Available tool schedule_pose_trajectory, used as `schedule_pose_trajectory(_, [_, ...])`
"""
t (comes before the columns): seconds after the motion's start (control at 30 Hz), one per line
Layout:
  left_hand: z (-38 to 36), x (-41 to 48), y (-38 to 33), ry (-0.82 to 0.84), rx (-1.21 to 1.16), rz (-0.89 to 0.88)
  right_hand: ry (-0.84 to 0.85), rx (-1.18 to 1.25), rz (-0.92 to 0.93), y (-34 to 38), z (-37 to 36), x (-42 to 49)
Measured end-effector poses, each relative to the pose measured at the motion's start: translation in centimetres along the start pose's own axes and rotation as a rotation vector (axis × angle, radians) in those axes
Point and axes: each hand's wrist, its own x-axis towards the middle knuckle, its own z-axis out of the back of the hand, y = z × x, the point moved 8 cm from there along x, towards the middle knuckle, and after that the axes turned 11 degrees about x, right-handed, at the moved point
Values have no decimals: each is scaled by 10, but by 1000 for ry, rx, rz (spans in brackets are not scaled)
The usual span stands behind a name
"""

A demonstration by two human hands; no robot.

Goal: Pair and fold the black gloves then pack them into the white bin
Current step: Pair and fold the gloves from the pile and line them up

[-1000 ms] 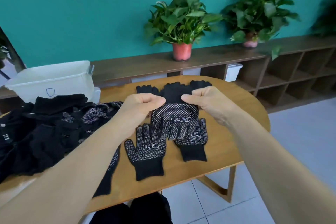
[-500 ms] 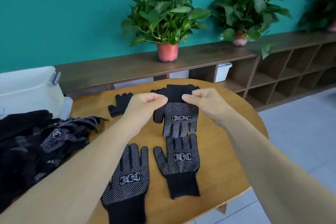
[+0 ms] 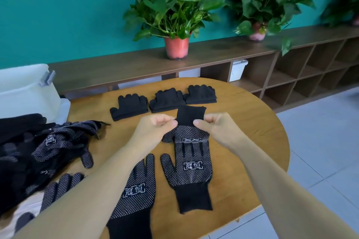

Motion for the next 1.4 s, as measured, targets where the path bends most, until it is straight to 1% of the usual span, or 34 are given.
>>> schedule_pose_trajectory(0.1, [-1, -20, -1, 33, 111, -53, 52, -7, 54, -4, -4, -20])
schedule_pose_trajectory(0.13, [-7, -31, 5, 67, 181, -74, 71, -94, 102, -11, -7, -31])
schedule_pose_trajectory(0.2, [-23, -58, 26, 107, 382, -122, 53, -439, 224, -30, -16, -58])
schedule_pose_trajectory(0.23, [-29, -69, 38, 92, 475, -155, 25, -581, 319, -37, -21, -72])
schedule_pose_trajectory(0.27, [-35, -79, 47, 62, 534, -201, 4, -666, 422, -42, -27, -85])
schedule_pose_trajectory(0.33, [-42, -92, 53, -9, 595, -315, -5, -756, 574, -46, -37, -101])
schedule_pose_trajectory(0.4, [-41, -97, 46, -85, 679, -397, -15, -844, 641, -47, -43, -106])
schedule_pose_trajectory(0.43, [-40, -98, 40, -109, 715, -425, -15, -869, 635, -46, -43, -106])
schedule_pose_trajectory(0.5, [-39, -100, 33, -137, 756, -470, -24, -886, 631, -44, -43, -105])
schedule_pose_trajectory(0.73, [-38, -114, 22, -249, 848, -585, -73, -904, 715, -44, -51, -120])
schedule_pose_trajectory(0.87, [-35, -115, 21, -252, 845, -590, -117, -904, 740, -43, -50, -120])
schedule_pose_trajectory(1.0, [-36, -117, 23, -250, 900, -608, -165, -894, 793, -34, -52, -122])
schedule_pose_trajectory(1.1, [-38, -118, 22, -256, 906, -615, -156, -937, 850, -34, -58, -127])
schedule_pose_trajectory(1.2, [-38, -116, 21, -229, 902, -610, -165, -939, 856, -38, -56, -128])
schedule_pose_trajectory(1.4, [-37, -110, 29, -79, 846, -566, -177, -937, 872, -38, -56, -129])
